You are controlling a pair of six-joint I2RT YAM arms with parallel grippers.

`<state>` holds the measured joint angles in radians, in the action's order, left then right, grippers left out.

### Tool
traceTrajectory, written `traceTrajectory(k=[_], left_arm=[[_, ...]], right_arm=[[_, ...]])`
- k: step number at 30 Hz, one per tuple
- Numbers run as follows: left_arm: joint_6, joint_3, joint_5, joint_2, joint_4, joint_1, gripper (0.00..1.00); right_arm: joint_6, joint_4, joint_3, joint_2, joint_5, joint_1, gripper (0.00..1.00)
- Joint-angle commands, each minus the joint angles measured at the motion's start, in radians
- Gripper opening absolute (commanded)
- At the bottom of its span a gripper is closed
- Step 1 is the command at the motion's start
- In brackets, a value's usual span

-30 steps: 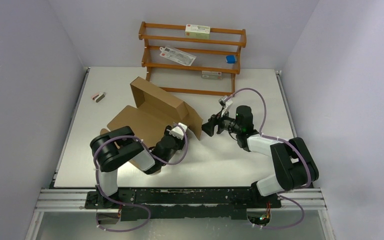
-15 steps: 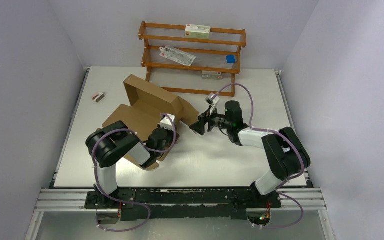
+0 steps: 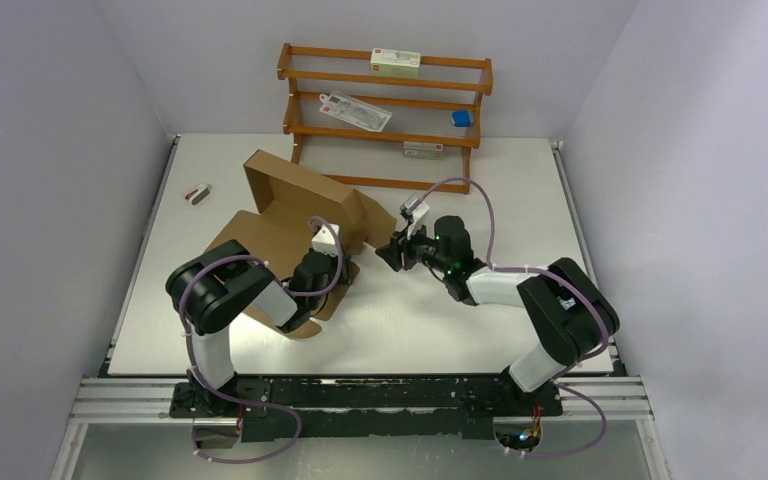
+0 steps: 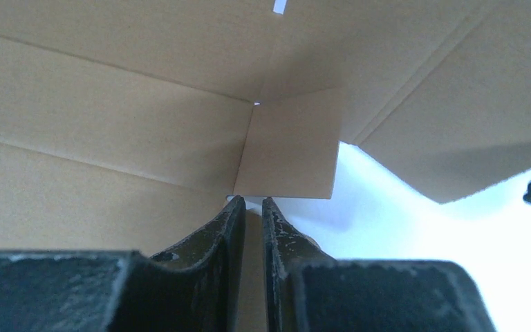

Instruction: Fold the paper box

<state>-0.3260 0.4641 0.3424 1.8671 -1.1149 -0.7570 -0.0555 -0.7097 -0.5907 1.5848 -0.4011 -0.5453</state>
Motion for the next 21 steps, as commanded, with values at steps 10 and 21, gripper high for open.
traceTrajectory(k=[10,21], left_arm=[[-0.121,0.027,-0.021,-0.083,0.120,0.021,0.33],[-0.056,0.007,0.090,-0.309,0.455,0.039,0.57]], right_arm=[[0.012,-0.062,0.124,-0.133,0.248,-0.074,0.04],[0.061,0.094,0.156,-0.261,0.297,-0.072,0.00]])
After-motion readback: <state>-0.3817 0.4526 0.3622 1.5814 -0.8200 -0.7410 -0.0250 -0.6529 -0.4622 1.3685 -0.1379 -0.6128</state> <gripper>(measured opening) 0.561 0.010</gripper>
